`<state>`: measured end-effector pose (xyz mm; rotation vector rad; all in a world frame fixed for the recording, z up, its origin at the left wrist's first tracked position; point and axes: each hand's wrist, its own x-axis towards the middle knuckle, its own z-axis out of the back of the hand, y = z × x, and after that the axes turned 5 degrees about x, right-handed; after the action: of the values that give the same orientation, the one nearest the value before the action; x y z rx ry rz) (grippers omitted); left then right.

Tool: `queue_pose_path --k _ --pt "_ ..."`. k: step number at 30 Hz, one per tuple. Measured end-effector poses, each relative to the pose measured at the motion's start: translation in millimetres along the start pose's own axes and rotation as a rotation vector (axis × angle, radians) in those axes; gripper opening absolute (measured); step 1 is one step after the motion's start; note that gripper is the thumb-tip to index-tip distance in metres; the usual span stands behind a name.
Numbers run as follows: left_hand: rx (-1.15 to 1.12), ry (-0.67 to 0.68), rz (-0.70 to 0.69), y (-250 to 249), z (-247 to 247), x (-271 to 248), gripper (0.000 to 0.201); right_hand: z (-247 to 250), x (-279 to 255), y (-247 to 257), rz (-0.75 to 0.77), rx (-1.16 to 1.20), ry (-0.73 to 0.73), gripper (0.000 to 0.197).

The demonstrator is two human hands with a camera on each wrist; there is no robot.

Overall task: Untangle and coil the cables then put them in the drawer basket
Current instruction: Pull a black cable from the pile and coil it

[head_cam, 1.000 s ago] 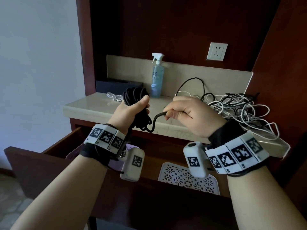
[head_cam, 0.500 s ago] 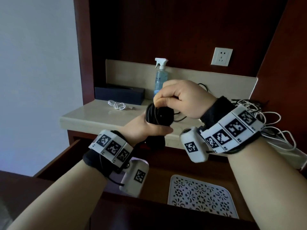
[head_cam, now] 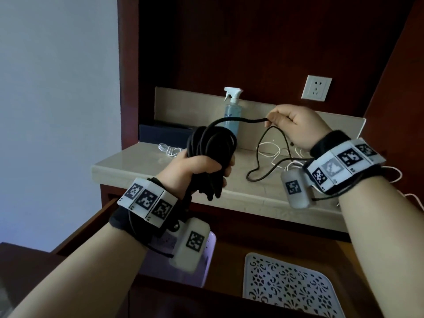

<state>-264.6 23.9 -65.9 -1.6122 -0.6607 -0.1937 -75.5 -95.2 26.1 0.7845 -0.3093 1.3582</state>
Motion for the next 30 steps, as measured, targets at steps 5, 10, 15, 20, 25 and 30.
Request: queue_pose_path --k 5,10,15,20,25,30 --pt "-0.055 -0.158 -0.085 -4.9 1.4 14.3 0.044 -22.2 -12.1 -8.5 -0.079 0.152 -0.169 0.024" --pt "-0.055 -0.1 -0.021 -8.2 -3.4 12.4 0.055 -50.2 -20.9 -4.1 -0.135 0.134 -0.228 0.027" --pt "-0.114 -0.084 -0.031 -2.0 -10.7 5.4 0.07 -66.4 -41.3 0.3 -0.184 0.126 -0.184 0.03" --pt "-0.167 -0.134 -0.051 13.5 -17.7 -2.5 0.064 -74.5 -51.9 3.7 -0.206 0.127 -0.098 0.033" --pt "-0.054 -0.457 -0.027 16.3 -16.6 -5.1 0.055 -80.1 -61.3 -4.2 -0.225 0.184 -0.036 0.027" --pt "0.016 -0.62 -0.013 9.1 -4.3 -6.3 0.029 -81.5 -68.3 -13.0 -0.28 0.136 0.106 0.02"
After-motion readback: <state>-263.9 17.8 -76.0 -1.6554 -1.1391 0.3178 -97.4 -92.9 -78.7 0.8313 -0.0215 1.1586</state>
